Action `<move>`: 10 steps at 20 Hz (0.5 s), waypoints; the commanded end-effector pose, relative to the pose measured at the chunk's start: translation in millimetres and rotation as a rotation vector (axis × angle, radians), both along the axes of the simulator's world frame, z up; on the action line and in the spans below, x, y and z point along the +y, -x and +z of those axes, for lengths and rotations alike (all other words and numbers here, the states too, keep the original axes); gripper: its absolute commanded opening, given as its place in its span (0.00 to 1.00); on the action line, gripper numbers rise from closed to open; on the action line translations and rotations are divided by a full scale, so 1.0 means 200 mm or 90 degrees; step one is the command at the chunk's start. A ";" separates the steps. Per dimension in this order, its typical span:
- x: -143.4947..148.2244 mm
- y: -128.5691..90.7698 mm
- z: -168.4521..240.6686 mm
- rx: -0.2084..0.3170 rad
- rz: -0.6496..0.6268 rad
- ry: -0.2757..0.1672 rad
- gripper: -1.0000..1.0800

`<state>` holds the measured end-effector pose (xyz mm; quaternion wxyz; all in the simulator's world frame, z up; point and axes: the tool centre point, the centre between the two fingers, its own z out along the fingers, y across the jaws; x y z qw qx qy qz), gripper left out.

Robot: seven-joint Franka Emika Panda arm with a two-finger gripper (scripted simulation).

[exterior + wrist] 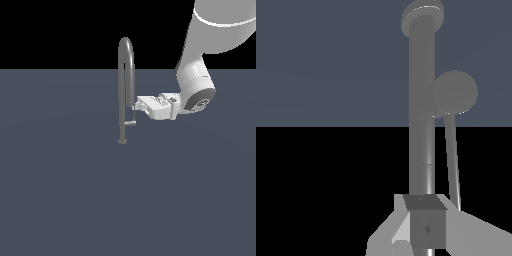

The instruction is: Turn on the faucet by rotating a designated handle.

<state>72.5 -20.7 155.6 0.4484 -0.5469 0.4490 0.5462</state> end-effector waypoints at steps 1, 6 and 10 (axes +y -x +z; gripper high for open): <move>0.00 0.00 0.00 0.000 0.000 0.000 0.00; -0.01 0.06 0.00 0.000 0.000 0.000 0.00; -0.02 0.11 0.00 0.000 0.001 -0.001 0.00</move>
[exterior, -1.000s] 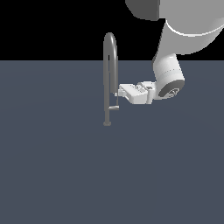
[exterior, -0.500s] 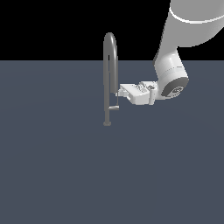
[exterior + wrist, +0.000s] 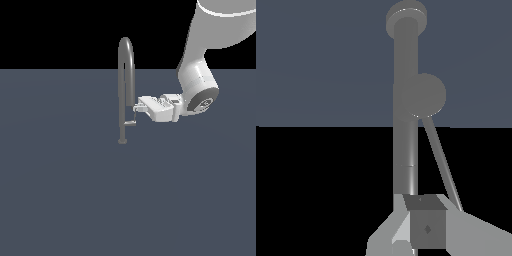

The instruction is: Turn on the faucet by rotating a designated handle.

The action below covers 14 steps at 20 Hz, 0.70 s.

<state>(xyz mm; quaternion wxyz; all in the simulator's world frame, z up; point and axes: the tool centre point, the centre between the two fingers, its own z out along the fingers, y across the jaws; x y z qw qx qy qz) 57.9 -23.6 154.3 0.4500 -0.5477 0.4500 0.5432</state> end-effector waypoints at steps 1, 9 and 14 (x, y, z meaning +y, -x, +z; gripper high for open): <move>-0.01 0.04 0.00 0.003 0.004 -0.002 0.00; -0.02 0.10 0.01 -0.003 0.003 -0.001 0.00; -0.04 0.18 -0.05 0.000 0.004 -0.002 0.00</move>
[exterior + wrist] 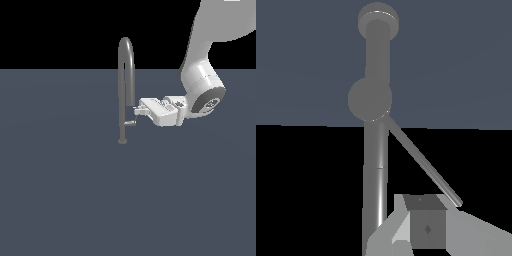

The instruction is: Turn on the faucet by rotating a designated handle.

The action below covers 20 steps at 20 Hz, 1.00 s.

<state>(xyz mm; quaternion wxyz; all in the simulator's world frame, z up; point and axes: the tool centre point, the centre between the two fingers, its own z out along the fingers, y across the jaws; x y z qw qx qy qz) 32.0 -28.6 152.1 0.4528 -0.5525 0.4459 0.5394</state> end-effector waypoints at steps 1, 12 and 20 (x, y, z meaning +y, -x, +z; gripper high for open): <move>-0.01 0.07 -0.05 0.011 0.003 -0.002 0.00; -0.04 0.19 -0.24 0.012 0.003 -0.003 0.00; -0.03 0.16 -0.32 0.007 0.005 -0.003 0.00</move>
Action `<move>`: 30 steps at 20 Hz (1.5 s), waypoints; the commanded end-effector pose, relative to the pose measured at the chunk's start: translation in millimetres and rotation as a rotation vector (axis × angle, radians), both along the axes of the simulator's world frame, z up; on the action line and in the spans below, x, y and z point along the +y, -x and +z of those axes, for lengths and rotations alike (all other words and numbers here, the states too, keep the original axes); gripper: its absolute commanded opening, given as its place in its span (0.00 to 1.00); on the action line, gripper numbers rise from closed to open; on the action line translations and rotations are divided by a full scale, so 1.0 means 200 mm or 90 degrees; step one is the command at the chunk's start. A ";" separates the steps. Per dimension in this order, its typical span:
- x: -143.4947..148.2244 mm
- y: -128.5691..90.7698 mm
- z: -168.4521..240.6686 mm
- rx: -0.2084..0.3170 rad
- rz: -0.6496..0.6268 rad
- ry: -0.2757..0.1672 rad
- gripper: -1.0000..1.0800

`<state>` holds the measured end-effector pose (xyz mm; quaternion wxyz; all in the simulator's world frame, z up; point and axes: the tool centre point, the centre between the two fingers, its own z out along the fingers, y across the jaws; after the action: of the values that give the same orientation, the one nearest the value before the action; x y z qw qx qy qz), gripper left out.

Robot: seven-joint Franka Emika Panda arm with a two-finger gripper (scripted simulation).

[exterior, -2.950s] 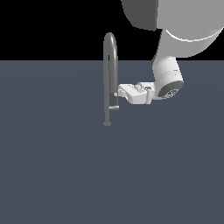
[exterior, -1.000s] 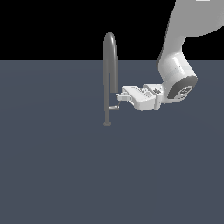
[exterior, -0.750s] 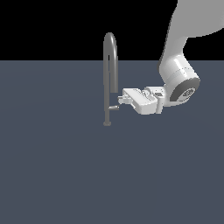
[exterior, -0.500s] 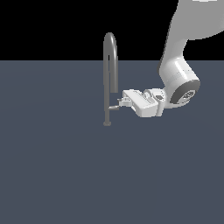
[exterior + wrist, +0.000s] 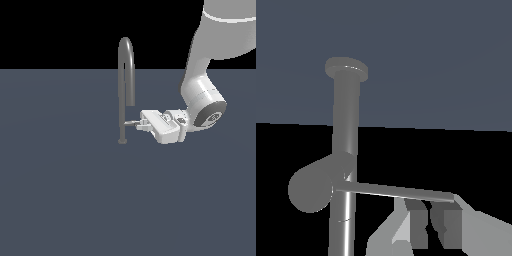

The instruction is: Turn on the faucet by rotating a designated handle.

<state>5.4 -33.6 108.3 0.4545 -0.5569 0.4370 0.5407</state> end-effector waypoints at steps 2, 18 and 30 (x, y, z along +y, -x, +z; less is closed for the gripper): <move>-0.01 0.04 -0.16 0.019 -0.005 0.003 0.00; 0.01 -0.05 -0.31 0.020 -0.005 0.003 0.00; 0.03 -0.15 -0.30 0.008 -0.001 -0.001 0.00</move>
<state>37.0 -27.5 71.1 0.4575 -0.5604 0.4257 0.5435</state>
